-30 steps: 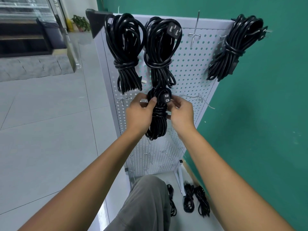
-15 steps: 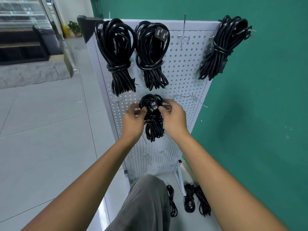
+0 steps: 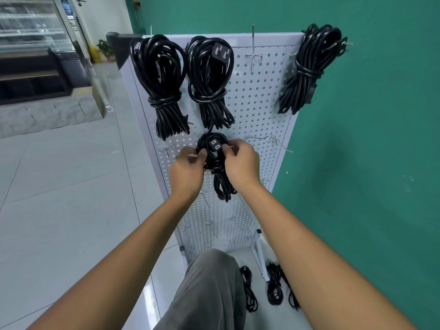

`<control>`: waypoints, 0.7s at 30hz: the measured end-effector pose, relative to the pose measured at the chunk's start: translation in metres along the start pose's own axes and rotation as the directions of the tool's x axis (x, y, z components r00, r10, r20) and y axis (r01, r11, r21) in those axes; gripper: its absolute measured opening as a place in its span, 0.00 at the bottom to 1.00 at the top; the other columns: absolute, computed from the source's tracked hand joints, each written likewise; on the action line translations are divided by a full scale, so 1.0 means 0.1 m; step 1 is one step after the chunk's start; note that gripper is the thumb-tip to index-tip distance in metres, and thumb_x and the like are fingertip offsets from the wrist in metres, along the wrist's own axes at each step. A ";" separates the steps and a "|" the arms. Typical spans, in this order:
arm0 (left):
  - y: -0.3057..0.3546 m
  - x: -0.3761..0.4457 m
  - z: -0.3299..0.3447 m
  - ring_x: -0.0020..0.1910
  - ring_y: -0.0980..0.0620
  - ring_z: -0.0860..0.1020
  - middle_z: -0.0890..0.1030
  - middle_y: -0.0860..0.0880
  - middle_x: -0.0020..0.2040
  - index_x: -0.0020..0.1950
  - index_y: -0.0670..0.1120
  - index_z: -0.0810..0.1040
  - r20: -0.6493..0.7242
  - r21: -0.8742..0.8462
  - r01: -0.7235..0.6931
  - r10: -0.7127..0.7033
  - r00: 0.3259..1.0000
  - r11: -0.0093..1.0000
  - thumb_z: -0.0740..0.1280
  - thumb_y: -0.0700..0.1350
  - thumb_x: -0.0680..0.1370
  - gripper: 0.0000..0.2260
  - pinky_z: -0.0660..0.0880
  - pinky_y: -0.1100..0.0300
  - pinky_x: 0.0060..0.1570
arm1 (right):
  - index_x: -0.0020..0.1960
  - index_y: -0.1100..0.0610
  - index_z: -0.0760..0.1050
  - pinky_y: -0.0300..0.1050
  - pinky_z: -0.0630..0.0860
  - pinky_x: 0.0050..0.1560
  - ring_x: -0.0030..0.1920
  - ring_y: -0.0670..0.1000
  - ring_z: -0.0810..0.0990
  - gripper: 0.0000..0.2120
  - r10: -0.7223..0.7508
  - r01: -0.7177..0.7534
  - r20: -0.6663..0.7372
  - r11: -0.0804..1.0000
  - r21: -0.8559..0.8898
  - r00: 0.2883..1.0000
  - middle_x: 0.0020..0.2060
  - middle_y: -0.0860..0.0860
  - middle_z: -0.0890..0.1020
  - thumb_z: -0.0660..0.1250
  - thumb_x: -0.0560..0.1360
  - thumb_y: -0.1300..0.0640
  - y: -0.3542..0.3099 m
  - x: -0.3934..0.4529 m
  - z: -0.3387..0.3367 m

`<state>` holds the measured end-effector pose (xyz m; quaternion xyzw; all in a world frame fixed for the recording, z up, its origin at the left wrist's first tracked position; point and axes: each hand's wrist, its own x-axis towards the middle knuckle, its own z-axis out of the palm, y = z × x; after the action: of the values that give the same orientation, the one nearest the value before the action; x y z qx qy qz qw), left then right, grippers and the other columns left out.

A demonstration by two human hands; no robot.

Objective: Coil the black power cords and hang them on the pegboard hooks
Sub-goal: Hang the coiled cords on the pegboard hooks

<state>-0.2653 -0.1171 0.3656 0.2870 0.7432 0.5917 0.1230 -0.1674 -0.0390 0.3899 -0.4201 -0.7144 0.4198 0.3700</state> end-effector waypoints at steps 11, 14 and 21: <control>-0.09 -0.26 -0.18 0.48 0.54 0.81 0.80 0.58 0.50 0.61 0.49 0.76 -0.004 0.155 -0.054 0.055 0.998 0.987 0.67 0.52 0.83 0.10 0.75 0.59 0.46 | 0.64 0.57 0.79 0.35 0.72 0.47 0.52 0.48 0.80 0.12 0.013 -0.013 0.103 1.000 0.007 0.995 0.52 0.48 0.82 0.65 0.82 0.60 0.24 -0.09 -0.03; -0.09 -0.46 -0.21 0.46 0.64 0.79 0.80 0.61 0.49 0.59 0.50 0.77 0.039 0.182 -0.144 0.139 0.989 0.973 0.68 0.50 0.83 0.07 0.75 0.63 0.44 | 0.65 0.57 0.78 0.40 0.76 0.51 0.50 0.46 0.80 0.12 -0.002 0.001 0.128 1.000 0.007 0.992 0.51 0.46 0.81 0.66 0.82 0.59 0.26 -0.17 -0.15; -0.26 -0.87 0.08 0.46 0.64 0.79 0.82 0.58 0.48 0.59 0.51 0.78 0.335 0.184 -0.289 0.216 0.917 0.940 0.67 0.50 0.83 0.07 0.75 0.68 0.45 | 0.64 0.54 0.79 0.33 0.75 0.49 0.44 0.37 0.79 0.13 -0.021 0.034 0.099 0.990 -0.136 0.995 0.52 0.44 0.83 0.68 0.81 0.58 0.68 -0.53 -0.66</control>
<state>-0.1988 -0.1639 0.3251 0.4826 0.7343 0.4604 0.1263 -0.0696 -0.0482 0.3436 -0.4140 -0.7645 0.3843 0.3107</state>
